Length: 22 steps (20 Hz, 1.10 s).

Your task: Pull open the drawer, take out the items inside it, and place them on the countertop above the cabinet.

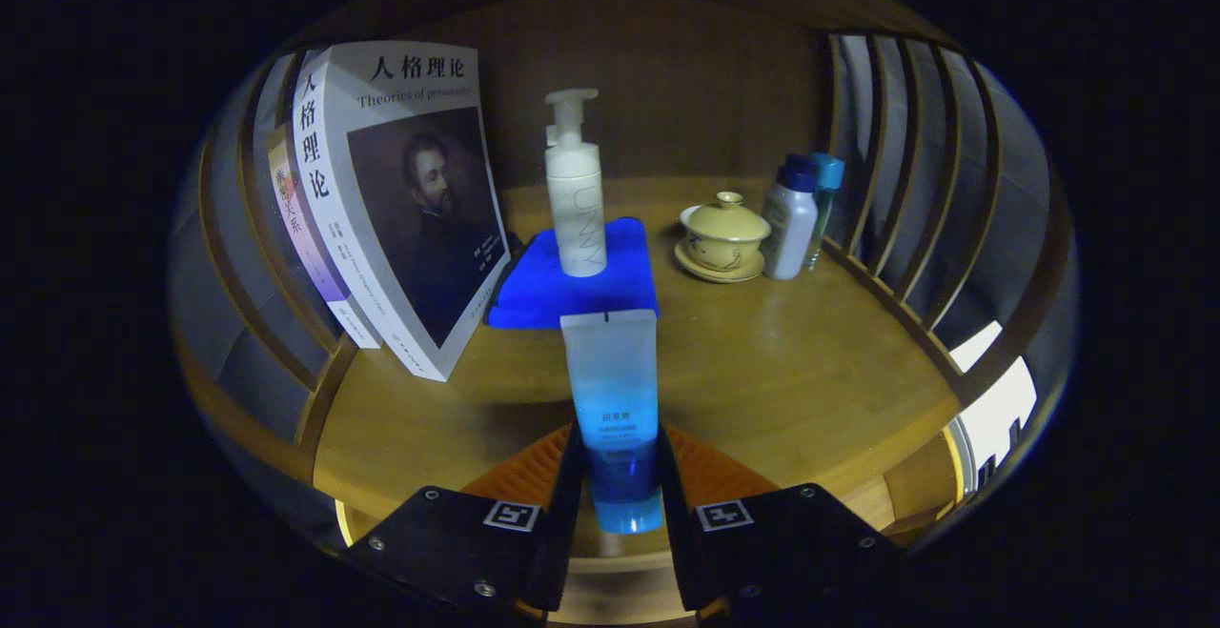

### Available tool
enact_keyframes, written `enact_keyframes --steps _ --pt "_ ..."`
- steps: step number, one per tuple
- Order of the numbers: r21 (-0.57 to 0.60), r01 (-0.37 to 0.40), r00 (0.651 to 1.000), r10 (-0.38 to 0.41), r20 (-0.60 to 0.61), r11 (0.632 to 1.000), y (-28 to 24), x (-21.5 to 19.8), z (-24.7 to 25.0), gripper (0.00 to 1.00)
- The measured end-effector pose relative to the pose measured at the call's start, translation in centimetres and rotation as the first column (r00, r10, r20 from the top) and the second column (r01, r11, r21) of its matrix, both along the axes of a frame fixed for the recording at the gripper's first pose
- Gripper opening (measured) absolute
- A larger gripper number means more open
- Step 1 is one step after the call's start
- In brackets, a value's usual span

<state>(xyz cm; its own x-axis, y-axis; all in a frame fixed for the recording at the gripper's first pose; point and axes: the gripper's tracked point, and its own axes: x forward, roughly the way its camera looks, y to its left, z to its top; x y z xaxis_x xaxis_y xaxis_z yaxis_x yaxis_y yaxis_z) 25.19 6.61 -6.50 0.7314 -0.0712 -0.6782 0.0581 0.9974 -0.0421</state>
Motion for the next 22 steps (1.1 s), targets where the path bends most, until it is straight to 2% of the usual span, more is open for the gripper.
enact_keyframes --steps 3,5,8,11,15,19,22 --pt "0.011 -0.006 1.0 0.006 0.012 1.0 0.0 0.2 -0.8 0.5" --pt "0.044 0.019 0.999 -0.021 0.041 0.999 -0.2 -0.1 -0.5 0.62" --pt "0.117 0.027 0.99 -0.043 0.137 0.993 0.1 -0.5 1.2 0.94" --pt "0.115 -0.02 0.967 -0.011 0.255 0.993 0.4 -1.6 3.8 0.95" --pt "0.112 -0.075 0.904 0.02 0.427 0.991 1.4 -3.5 7.9 0.95" --pt "0.083 -0.081 0.858 0.027 0.513 0.993 1.2 -6.9 10.6 0.96" --pt "0.053 -0.085 0.801 0.036 0.597 0.995 0.5 -9.1 12.8 0.95"
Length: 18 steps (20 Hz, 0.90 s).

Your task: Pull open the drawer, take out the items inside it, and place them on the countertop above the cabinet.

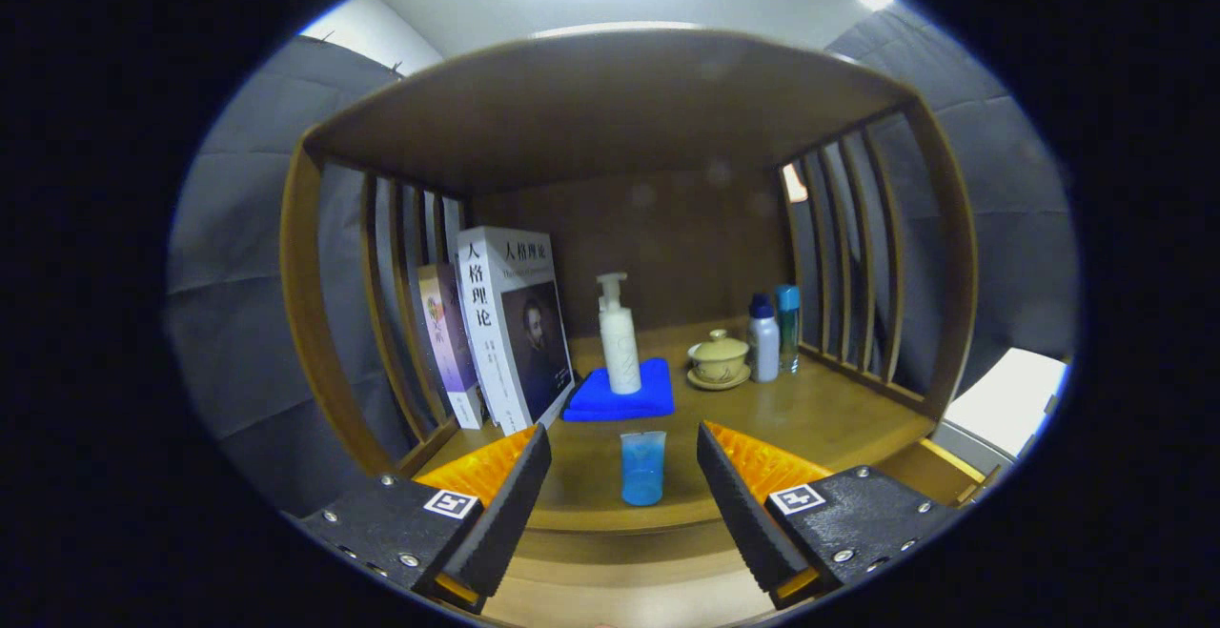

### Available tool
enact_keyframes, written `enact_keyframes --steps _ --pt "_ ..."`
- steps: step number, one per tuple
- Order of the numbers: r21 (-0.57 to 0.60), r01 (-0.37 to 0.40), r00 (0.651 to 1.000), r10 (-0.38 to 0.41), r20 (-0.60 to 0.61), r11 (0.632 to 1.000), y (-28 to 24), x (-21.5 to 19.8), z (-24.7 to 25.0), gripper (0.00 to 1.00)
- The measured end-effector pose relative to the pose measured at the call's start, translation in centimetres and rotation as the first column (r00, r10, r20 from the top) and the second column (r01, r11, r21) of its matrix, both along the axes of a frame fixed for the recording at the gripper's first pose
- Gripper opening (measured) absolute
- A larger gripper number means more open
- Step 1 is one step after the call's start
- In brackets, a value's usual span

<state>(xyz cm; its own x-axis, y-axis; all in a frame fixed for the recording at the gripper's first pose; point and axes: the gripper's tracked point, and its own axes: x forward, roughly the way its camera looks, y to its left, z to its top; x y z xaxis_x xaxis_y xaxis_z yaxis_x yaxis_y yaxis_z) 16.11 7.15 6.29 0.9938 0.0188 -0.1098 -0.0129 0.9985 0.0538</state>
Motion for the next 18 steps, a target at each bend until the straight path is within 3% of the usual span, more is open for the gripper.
enact_keyframes --steps 10,18 --pt "-0.084 0.037 0.977 -0.019 0.211 0.996 -2.0 -6.7 3.5 0.95" --pt "-0.066 0.067 0.982 -0.054 0.183 0.996 -2.2 -10.4 0.0 0.95"
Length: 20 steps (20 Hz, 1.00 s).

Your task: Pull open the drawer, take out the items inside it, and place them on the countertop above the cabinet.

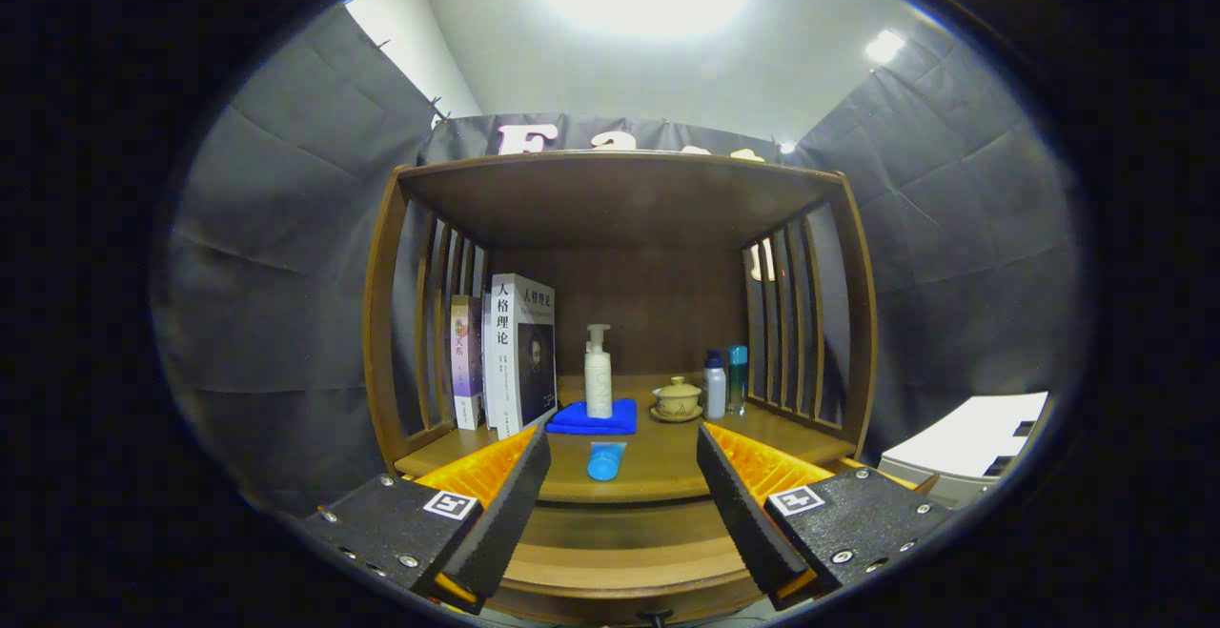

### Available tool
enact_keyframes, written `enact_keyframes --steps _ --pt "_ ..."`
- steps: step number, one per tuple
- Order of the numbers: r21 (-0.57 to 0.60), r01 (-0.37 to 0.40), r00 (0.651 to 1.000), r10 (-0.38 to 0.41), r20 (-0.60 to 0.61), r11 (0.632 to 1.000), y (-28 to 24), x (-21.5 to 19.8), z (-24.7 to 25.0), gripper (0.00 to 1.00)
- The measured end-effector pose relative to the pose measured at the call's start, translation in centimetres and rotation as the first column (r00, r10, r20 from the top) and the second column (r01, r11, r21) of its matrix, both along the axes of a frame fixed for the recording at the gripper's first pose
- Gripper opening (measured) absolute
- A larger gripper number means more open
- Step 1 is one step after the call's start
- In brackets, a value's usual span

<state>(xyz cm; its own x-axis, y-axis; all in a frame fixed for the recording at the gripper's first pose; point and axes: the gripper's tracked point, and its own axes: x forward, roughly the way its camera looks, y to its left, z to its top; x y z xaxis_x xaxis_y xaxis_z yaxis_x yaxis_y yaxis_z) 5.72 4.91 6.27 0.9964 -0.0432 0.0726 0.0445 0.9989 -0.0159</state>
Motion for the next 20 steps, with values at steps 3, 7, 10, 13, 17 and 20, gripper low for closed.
enact_keyframes --steps 3,7,10,13,17,20 --pt "-0.008 0.006 1.0 -0.006 0.007 1.0 -0.1 -1.5 -1.0 0.96" --pt "-0.032 0.004 1.0 -0.004 -0.014 0.999 -0.2 -3.4 -3.1 0.95" --pt "-0.002 -0.017 0.998 0.017 -0.053 1.0 0.4 -4.4 -5.4 0.95" --pt "-0.01 -0.006 0.998 0.005 -0.067 1.0 0.1 -5.3 -7.2 0.95" --pt "-0.027 -0.034 0.995 0.031 -0.095 0.999 0.9 -5.6 -9.6 0.95" --pt "-0.036 -0.055 0.991 0.05 -0.123 0.998 1.8 -5.7 -11.5 0.95"
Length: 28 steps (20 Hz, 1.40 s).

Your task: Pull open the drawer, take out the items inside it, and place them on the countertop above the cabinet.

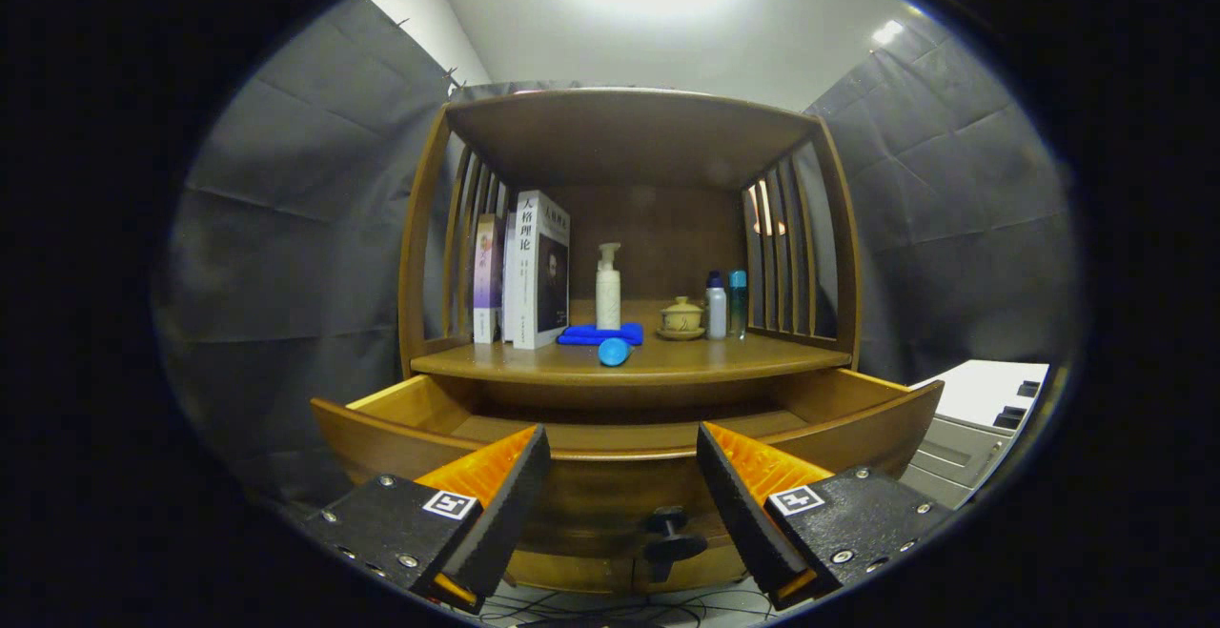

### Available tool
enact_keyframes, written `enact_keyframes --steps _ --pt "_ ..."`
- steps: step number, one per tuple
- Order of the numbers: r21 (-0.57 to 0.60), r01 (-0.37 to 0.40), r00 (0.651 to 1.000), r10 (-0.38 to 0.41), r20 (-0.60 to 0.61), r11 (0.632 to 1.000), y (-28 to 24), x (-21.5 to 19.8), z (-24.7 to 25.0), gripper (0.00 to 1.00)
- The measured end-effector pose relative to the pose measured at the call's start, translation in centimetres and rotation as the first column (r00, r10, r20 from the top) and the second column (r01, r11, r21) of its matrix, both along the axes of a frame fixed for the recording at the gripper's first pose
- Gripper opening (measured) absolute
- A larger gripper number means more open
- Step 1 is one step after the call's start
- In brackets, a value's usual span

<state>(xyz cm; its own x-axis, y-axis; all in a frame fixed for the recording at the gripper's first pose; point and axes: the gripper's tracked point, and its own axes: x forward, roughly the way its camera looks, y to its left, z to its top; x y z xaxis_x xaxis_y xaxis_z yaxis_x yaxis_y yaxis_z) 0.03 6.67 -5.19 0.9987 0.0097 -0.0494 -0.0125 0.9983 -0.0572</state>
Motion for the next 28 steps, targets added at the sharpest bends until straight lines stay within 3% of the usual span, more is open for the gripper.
enact_keyframes --steps 8,20,28 --pt "0.028 0.015 0.997 -0.013 -0.082 1.0 0.2 -0.5 -4.6 0.96" --pt "-0.015 0.076 0.989 -0.077 -0.129 0.997 -2.8 -0.9 -6.6 0.94" --pt "0.009 0.052 0.989 -0.051 -0.137 0.999 -2.9 -0.6 -7.1 0.94"
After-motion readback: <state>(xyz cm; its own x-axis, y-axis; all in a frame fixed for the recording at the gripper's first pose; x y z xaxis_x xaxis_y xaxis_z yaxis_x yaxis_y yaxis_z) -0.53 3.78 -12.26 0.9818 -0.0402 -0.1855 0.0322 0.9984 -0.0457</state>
